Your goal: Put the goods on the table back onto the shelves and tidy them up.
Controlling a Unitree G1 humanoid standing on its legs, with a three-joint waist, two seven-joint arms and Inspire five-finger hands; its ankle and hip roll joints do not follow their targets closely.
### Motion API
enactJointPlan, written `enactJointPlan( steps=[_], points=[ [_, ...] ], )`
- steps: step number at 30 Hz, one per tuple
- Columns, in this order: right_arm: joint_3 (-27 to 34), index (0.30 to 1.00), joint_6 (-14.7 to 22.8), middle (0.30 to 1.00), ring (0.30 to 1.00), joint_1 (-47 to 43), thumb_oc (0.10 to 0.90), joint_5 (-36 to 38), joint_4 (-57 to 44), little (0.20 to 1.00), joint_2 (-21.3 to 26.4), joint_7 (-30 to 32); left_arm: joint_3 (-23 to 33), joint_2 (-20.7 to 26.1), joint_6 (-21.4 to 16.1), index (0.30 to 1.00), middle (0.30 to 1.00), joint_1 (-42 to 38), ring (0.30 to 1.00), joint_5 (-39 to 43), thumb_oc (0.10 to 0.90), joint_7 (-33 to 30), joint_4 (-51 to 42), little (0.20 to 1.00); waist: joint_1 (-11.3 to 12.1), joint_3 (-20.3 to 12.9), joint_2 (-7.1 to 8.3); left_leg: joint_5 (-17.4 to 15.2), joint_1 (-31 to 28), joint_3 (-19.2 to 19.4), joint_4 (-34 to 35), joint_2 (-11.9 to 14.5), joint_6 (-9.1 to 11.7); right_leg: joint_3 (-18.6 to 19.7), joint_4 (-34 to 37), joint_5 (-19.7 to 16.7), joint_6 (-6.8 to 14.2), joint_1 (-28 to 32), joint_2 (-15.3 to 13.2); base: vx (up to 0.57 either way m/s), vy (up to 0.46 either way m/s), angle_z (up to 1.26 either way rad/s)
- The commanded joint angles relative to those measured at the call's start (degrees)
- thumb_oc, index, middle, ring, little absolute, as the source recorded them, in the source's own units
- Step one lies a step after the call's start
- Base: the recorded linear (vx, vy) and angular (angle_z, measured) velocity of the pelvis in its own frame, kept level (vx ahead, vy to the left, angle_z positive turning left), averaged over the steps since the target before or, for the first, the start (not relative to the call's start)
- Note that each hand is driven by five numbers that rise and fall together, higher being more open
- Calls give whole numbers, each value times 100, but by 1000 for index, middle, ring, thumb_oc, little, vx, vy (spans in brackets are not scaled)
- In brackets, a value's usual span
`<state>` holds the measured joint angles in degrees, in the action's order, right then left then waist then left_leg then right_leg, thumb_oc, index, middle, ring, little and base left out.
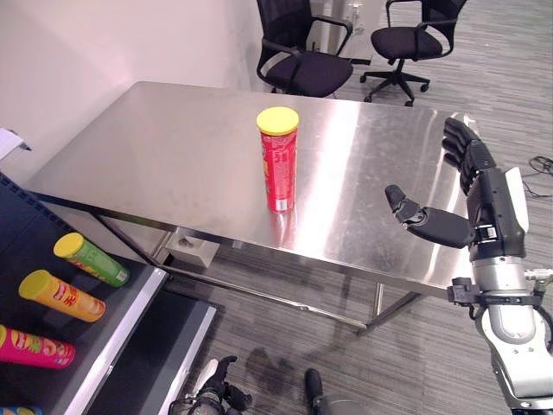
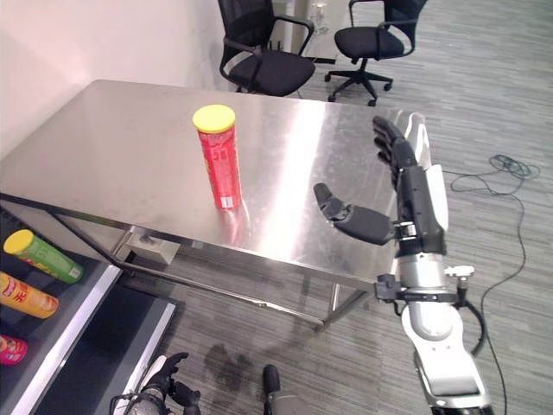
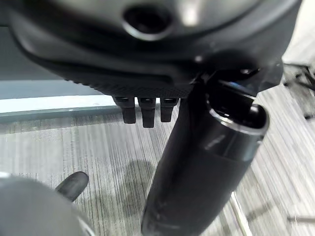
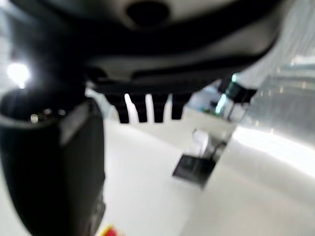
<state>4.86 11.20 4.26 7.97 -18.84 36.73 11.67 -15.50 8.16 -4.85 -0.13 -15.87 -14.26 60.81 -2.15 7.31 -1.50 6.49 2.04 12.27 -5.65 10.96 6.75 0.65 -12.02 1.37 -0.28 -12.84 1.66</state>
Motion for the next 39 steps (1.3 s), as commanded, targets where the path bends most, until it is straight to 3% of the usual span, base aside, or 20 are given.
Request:
enactJointPlan(
  steps=[1, 2, 3, 4, 5, 6, 7, 8, 9, 11, 16, 19, 33, 39],
  points=[
    [723, 900, 521, 900, 900, -238, 800, 66, -675, 900, -167, 370, -30, 471, -80, 900, 900, 72, 900, -100, 800, -183, -363, 900, 171, 138, 551, -366, 726, -132, -1734, 54, -83, 181, 965, 209, 310, 1132, -421, 21, -120, 106],
    [724, 900, 520, 900, 900, -235, 800, 62, -677, 900, -169, 374, -34, 473, -77, 900, 900, 73, 900, -99, 800, -185, -365, 900, 159, 135, 556, -368, 732, -143, -1734, 43, -88, 167, 968, 216, 314, 1136, -431, 216, 54, 88],
    [746, 900, 511, 900, 900, -239, 800, -13, -677, 900, -250, 476, -17, 448, -72, 900, 900, 62, 900, -104, 800, -235, -347, 900, 174, 35, 543, -495, 718, -76, -1027, 190, -112, 107, 1008, 256, 424, 1176, -537, 165, 97, 44],
    [744, 900, 509, 900, 900, -233, 800, -19, -681, 900, -252, 480, -19, 447, -74, 900, 900, 65, 900, -106, 800, -238, -343, 900, 175, 29, 560, -470, 676, -58, -957, 164, -117, 110, 1012, 263, 431, 1183, -558, 235, 162, 33],
    [730, 900, 516, 900, 900, -280, 800, -65, -683, 900, -293, 560, -25, 438, -86, 900, 900, 73, 900, -111, 800, -249, -336, 900, 232, 12, 518, -342, 714, -110, -504, 213, -95, 81, 1030, 304, 469, 1193, -580, 158, 128, 37],
    [719, 900, 466, 900, 900, -347, 800, -227, -650, 900, -334, 745, -75, 410, -80, 900, 900, 84, 900, -120, 800, -252, -303, 900, 310, -7, 479, 77, 827, -152, 183, 302, -18, 4, 1075, 383, 487, 1256, -643, 249, 191, 29],
    [765, 900, 435, 900, 900, -345, 800, -278, -669, 900, -350, 741, -142, 406, -77, 900, 900, 181, 900, -262, 800, -217, -261, 900, 282, -91, 392, 112, 603, -45, 855, 350, 20, -27, 1061, 472, 557, 1248, -642, 262, 194, -5],
    [761, 900, 463, 900, 900, -356, 800, -393, -706, 900, -380, 786, -207, 416, -76, 900, 900, 211, 900, -366, 800, -211, -213, 900, 245, -151, 317, 116, 438, 112, 1050, 365, 46, -30, 1037, 490, 594, 1249, -653, 349, 336, -30],
    [673, 900, 341, 900, 900, -332, 800, -662, -722, 900, -458, 909, -99, 404, -78, 900, 900, 222, 900, -302, 800, -251, -195, 900, 194, -332, 168, 45, 237, 345, 1065, 223, 113, -13, 1085, 422, 659, 1245, -823, 315, 327, -79],
    [553, 900, 219, 900, 900, -472, 800, -968, -737, 900, -536, 1057, -47, 468, -99, 900, 900, 135, 900, -229, 800, -364, -259, 900, 220, -335, 116, -51, 114, 450, 1065, 82, 66, 54, 1088, 367, 750, 1211, -975, 207, 236, -56],
    [338, 900, 184, 900, 900, -697, 800, -891, -683, 900, -606, 1091, 3, 505, -57, 900, 900, -7, 900, -113, 800, -479, -317, 900, 260, -309, 146, -157, -18, 568, 1065, -49, -8, 176, 1127, 234, 862, 1120, -1132, 62, 70, -17],
    [126, 900, 256, 900, 900, -875, 800, -489, -569, 900, -574, 892, -144, 488, -96, 900, 900, 12, 900, -115, 800, -325, -385, 900, 315, -345, 195, -296, -164, 705, 1065, -122, -76, 214, 1164, 175, 935, 1101, -1241, 126, 24, -3],
    [-268, 900, 79, 900, 900, -1547, 800, -137, 21, 900, -83, 744, -274, 608, -72, 900, 900, 21, 900, -110, 800, -159, -389, 900, 468, -430, 227, -414, -419, 763, 1065, -135, -77, 140, 1166, 159, 971, 1219, -1263, 71, -25, -4],
    [-418, 900, 134, 900, 900, -1806, 800, 556, 424, 900, 362, 491, -261, 618, -69, 900, 900, 132, 900, -28, 800, -123, -281, 900, 577, -449, 248, -386, -440, 678, 1065, -107, -40, 1, 1235, 171, 964, 1361, -1223, 31, -47, 4]
  ],
)
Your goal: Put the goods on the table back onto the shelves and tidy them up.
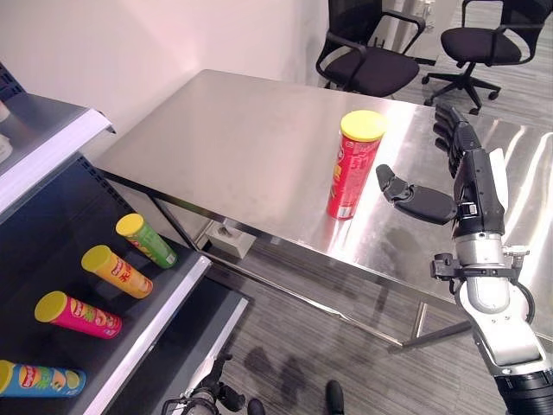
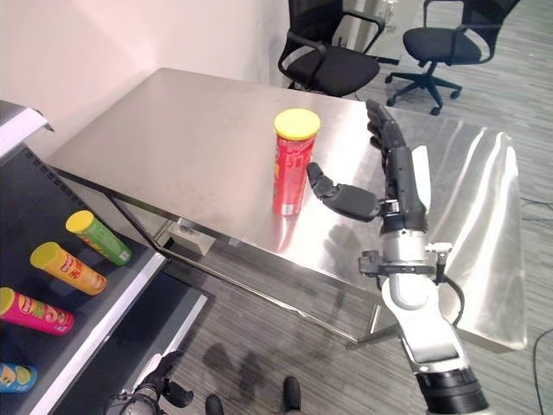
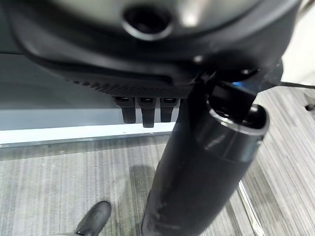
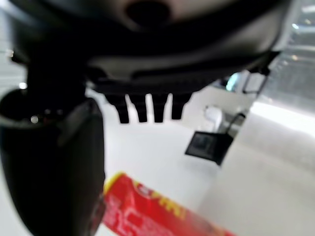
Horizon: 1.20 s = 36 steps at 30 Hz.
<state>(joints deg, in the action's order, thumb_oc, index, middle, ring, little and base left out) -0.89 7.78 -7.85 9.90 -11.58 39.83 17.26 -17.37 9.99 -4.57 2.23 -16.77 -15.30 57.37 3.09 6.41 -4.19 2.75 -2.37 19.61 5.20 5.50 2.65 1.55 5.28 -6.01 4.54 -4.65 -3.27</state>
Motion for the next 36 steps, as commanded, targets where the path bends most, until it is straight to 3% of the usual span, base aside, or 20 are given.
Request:
enactJointPlan(
  steps=[1, 18, 36],
  points=[
    [132, 900, 497, 900, 900, -656, 800, 557, -249, 900, 202, -160, -78, 436, -96, 900, 900, -83, 900, 81, 800, 6, 68, 900, 82, -370, 532, -8, 5, -80, -20, 446, 381, -120, -483, 910, 485, 567, -721, 17, -23, 3],
    [-461, 900, 386, 900, 900, -1307, 800, 1887, 554, 900, 1041, -679, -152, 406, -55, 900, 900, -62, 900, 294, 800, 72, 237, 900, 186, -388, 622, -6, 5, -187, -20, 470, 434, -302, -451, 893, 487, 662, -701, 5, -10, 4],
    [-960, 900, 202, 900, 900, -1888, 800, 2245, 1253, 900, 1111, -722, -151, 401, -18, 900, 900, -28, 900, 505, 800, 91, 328, 900, 318, -408, 675, -21, 24, -262, -20, 440, 439, -409, -431, 860, 494, 725, -720, 1, -3, 2]
  ],
)
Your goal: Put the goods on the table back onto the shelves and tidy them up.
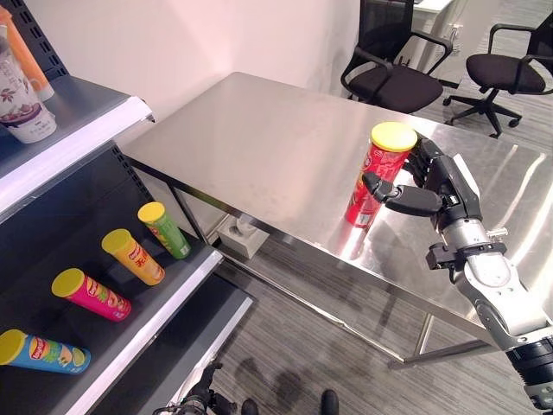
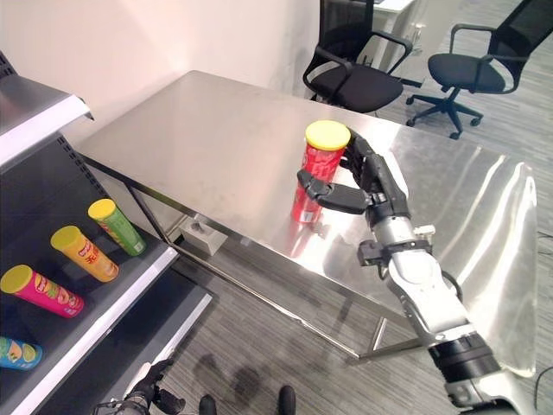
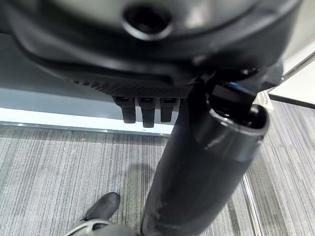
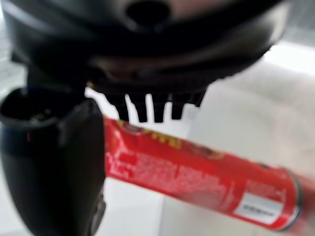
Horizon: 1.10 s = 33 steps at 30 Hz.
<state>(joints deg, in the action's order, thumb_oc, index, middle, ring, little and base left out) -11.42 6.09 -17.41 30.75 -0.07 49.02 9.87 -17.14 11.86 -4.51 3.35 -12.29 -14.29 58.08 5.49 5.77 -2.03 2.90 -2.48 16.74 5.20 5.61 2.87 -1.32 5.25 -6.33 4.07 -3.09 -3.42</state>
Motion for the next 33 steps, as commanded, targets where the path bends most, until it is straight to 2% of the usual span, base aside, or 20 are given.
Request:
enactJointPlan(
  steps=[1, 24, 25, 26, 27, 33],
  points=[
    [68, 900, 363, 900, 900, -968, 800, 165, 147, 900, 175, 27, -180, 215, -19, 900, 900, -131, 900, 59, 800, -10, 259, 900, 91, -346, 461, -36, 35, 23, -20, 426, 416, -129, -427, 888, 544, 573, -708, 0, 0, 0],
    [-476, 900, 177, 900, 900, -1915, 800, 159, 1070, 900, 136, 154, -200, 210, -30, 900, 900, -105, 900, 296, 800, -25, 431, 900, 312, -349, 538, -59, 104, -99, -20, 375, 412, -240, -399, 847, 560, 605, -741, 8, -2, 3],
    [-524, 613, 153, 613, 613, -1990, 609, 149, 1135, 613, 139, 146, -188, 217, -27, 900, 900, -97, 900, 314, 800, -29, 445, 900, 336, -348, 544, -55, 107, -114, -20, 375, 412, -252, -401, 844, 557, 611, -744, 0, 0, 0],
    [-529, 493, 154, 493, 493, -1996, 529, 150, 1138, 493, 139, 146, -186, 216, -27, 900, 900, -97, 900, 314, 800, -29, 445, 900, 333, -347, 542, -55, 108, -114, -20, 375, 412, -253, -401, 845, 557, 611, -744, 0, 0, 0],
    [-573, 300, 140, 300, 300, -2050, 400, 138, 1181, 300, 157, 134, -177, 220, -24, 900, 900, -91, 900, 333, 800, -27, 452, 900, 350, -344, 547, -51, 114, -119, -20, 378, 414, -272, -406, 849, 555, 614, -742, 0, 0, 0],
    [-667, 300, 115, 300, 300, -2214, 400, 102, 1364, 300, 206, 104, -153, 249, -32, 900, 900, -85, 900, 355, 800, -11, 455, 900, 378, -333, 546, -58, 101, -142, -20, 368, 411, -277, -421, 851, 549, 624, -743, 0, 0, 0]
  ],
)
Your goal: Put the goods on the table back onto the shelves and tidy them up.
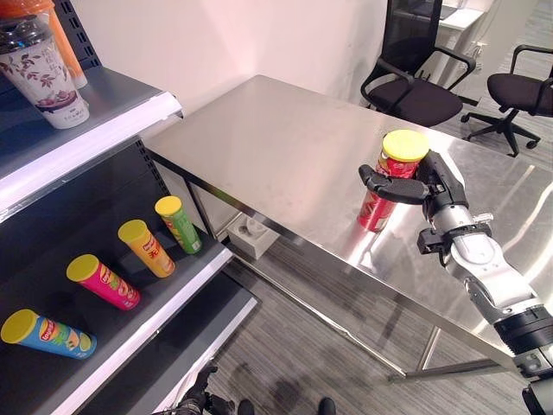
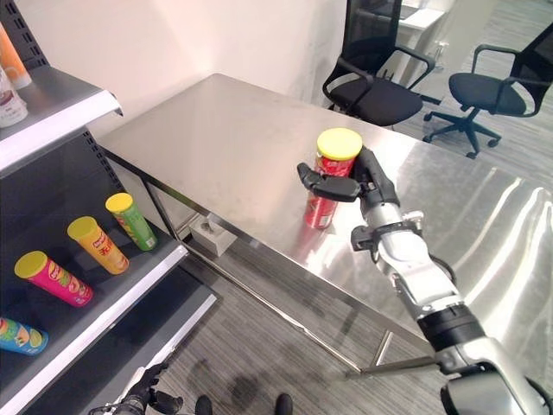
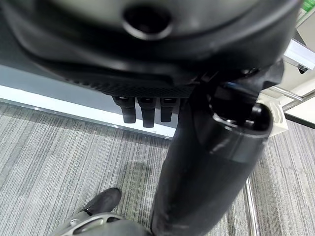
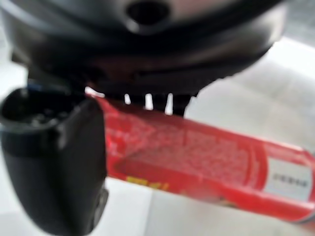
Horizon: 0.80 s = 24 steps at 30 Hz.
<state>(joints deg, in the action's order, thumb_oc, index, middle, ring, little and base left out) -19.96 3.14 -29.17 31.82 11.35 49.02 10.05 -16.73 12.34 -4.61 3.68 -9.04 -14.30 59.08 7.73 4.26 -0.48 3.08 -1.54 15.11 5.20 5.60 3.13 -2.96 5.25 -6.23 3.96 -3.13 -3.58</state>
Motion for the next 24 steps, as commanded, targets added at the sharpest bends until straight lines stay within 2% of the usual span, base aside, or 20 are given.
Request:
enactJointPlan(
  steps=[1, 14, 17, 22, 23, 24],
  points=[
    [183, 300, 416, 300, 300, -1070, 400, -8, 256, 300, 208, 94, -195, 199, -28, 900, 900, -113, 900, 34, 800, -7, 354, 900, 155, -181, 387, -80, 0, 21, -20, 367, 384, -118, -426, 843, 560, 631, -728, 0, 0, 0],
    [474, 300, 501, 300, 300, -862, 400, -405, 183, 300, 35, 285, -148, 214, -17, 900, 900, -88, 900, 7, 800, -30, 325, 900, 165, -171, 340, -107, -69, 0, -20, 376, 367, -139, -426, 869, 566, 682, -716, 0, 0, 0],
    [909, 300, 575, 300, 300, -505, 400, -704, -197, 300, -117, 512, -41, 249, 22, 900, 900, -129, 900, 2, 800, -89, 330, 900, 145, -173, 311, -108, -89, -8, -20, 384, 364, -141, -441, 894, 560, 681, -700, -24, -16, 1],
    [1757, 300, 914, 300, 300, 147, 400, -1508, -1361, 300, -439, 880, 109, 285, 28, 900, 900, -260, 900, -109, 800, -202, 292, 900, 76, -199, 252, -94, -112, -27, -20, 425, 346, -116, -527, 980, 531, 683, -668, -67, -59, 1],
    [2100, 300, 1046, 300, 300, 637, 400, -2079, -2173, 300, -899, 1016, 128, 295, 43, 900, 900, -372, 900, -246, 800, -262, 231, 900, 24, -217, 220, -65, -117, -51, -20, 480, 343, -90, -619, 1066, 493, 662, -627, -106, -114, 1],
    [2118, 300, 1027, 300, 300, 669, 400, -2096, -2210, 300, -919, 1018, 124, 306, 45, 900, 900, -367, 900, -249, 800, -262, 229, 900, 26, -220, 229, -65, -118, -53, -20, 482, 344, -91, -626, 1070, 492, 662, -626, -145, -155, 6]
  ],
)
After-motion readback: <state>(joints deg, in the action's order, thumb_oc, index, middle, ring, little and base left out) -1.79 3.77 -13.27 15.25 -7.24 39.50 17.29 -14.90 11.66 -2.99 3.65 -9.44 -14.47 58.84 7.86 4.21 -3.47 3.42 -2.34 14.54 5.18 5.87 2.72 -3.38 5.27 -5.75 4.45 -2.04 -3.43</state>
